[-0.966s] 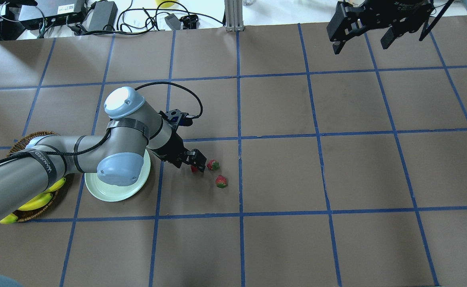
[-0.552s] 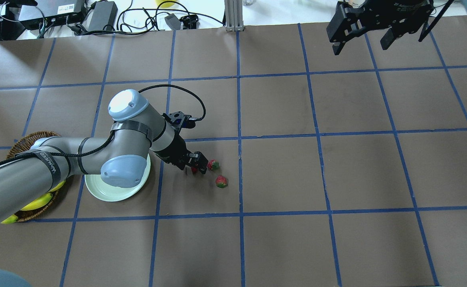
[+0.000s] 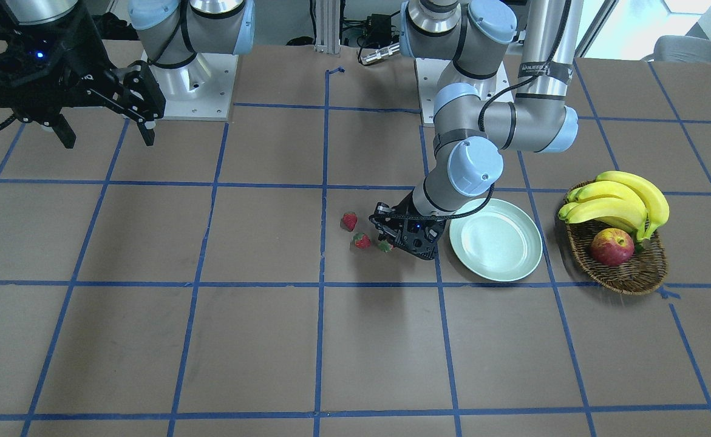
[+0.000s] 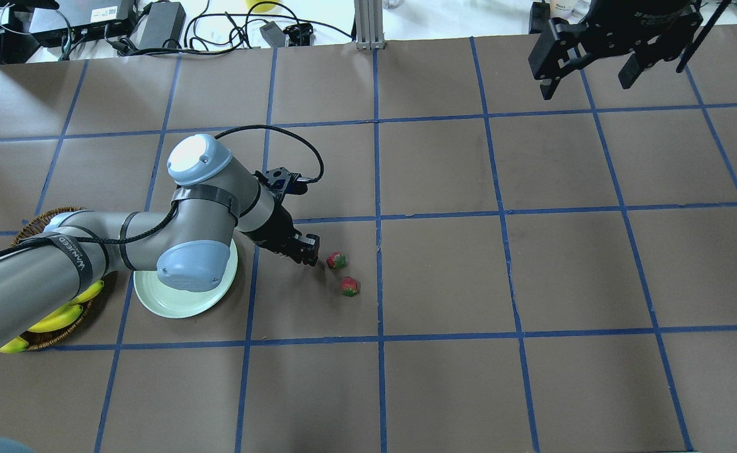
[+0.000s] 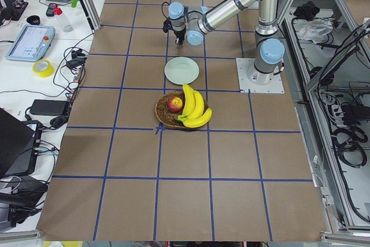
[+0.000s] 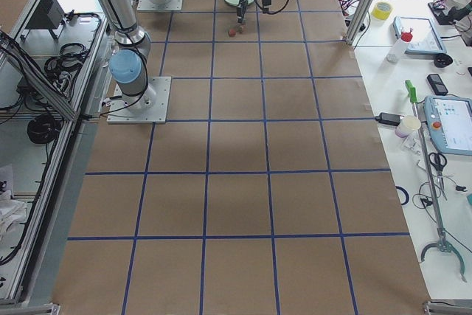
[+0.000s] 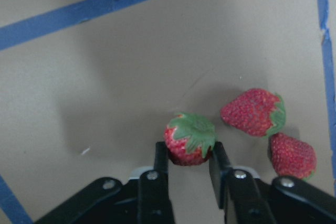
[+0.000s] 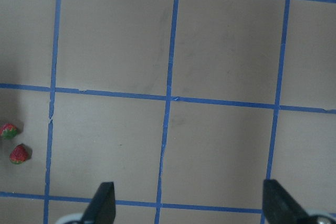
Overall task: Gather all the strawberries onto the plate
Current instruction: 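Grasp one strawberry with the left gripper, then carry the strawberry onto the pale green plate and open the left gripper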
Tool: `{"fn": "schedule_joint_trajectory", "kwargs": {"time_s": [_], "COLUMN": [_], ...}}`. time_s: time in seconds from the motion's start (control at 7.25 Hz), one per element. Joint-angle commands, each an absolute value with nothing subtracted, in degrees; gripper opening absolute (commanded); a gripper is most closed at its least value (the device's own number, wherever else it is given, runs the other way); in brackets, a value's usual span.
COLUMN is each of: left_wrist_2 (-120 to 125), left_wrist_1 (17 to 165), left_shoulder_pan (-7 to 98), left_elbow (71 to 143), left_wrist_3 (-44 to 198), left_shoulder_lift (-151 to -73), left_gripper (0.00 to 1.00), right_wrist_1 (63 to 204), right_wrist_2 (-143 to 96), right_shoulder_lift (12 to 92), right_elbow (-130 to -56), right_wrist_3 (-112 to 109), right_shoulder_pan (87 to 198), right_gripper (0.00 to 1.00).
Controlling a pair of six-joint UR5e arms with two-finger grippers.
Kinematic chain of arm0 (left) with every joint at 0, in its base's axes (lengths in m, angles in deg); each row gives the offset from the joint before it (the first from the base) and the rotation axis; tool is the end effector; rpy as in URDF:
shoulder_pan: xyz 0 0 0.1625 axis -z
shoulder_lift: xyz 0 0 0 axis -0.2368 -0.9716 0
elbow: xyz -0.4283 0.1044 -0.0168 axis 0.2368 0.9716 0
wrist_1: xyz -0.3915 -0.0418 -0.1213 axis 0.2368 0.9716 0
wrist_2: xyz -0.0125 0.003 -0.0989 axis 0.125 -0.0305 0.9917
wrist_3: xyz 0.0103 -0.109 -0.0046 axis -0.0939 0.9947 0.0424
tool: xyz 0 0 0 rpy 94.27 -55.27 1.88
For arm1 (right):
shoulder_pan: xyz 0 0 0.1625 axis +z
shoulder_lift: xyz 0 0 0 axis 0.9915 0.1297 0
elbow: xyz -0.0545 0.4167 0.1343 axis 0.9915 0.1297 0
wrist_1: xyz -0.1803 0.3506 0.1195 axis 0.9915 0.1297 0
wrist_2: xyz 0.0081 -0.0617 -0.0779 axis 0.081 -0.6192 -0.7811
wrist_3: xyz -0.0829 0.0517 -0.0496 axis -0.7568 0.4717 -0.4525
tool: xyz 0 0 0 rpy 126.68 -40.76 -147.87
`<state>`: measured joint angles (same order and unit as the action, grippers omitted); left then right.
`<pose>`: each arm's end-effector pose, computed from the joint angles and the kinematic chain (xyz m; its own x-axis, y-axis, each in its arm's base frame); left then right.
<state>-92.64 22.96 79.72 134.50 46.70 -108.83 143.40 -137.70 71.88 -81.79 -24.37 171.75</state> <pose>-0.1938 -0.4831 0.1973 -0.9063 0.3057 0.2918 0.3153 0.9489 -0.0149 0.1239 -0.4995 0.5569 -0.9953 -0.0912 0.0310 -0.0935 0.9923 -0.0817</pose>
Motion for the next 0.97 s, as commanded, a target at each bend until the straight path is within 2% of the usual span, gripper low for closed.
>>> {"fn": "schedule_joint_trajectory", "kwargs": {"time_s": [0.0, 0.28, 0.69, 0.83], "left_wrist_2": [-101.16, -106.33, -110.11, -110.2], "left_wrist_1": [26.13, 34.37, 37.75, 38.63], "left_shoulder_pan": [77.82, 70.2, 57.09, 56.54], "left_elbow": [130.68, 126.63, 126.79, 127.57], "left_wrist_3": [47.12, 46.95, 45.89, 45.98], "left_shoulder_lift": [-106.78, -105.19, -105.18, -105.88], "left_gripper": [0.0, 0.0, 0.0, 0.0], "right_wrist_1": [142.1, 142.1, 142.45, 142.45], "right_wrist_2": [-138.02, -138.37, -138.28, -138.28], "right_shoulder_lift": [72.46, 72.54, 72.37, 72.37], "right_elbow": [-82.04, -81.96, -82.05, -82.05], "right_wrist_3": [-24.45, -25.32, -25.24, -25.24], "right_shoulder_pan": [171.75, 171.75, 171.75, 171.75], "right_gripper": [1.0, 1.0, 1.0, 1.0]}}
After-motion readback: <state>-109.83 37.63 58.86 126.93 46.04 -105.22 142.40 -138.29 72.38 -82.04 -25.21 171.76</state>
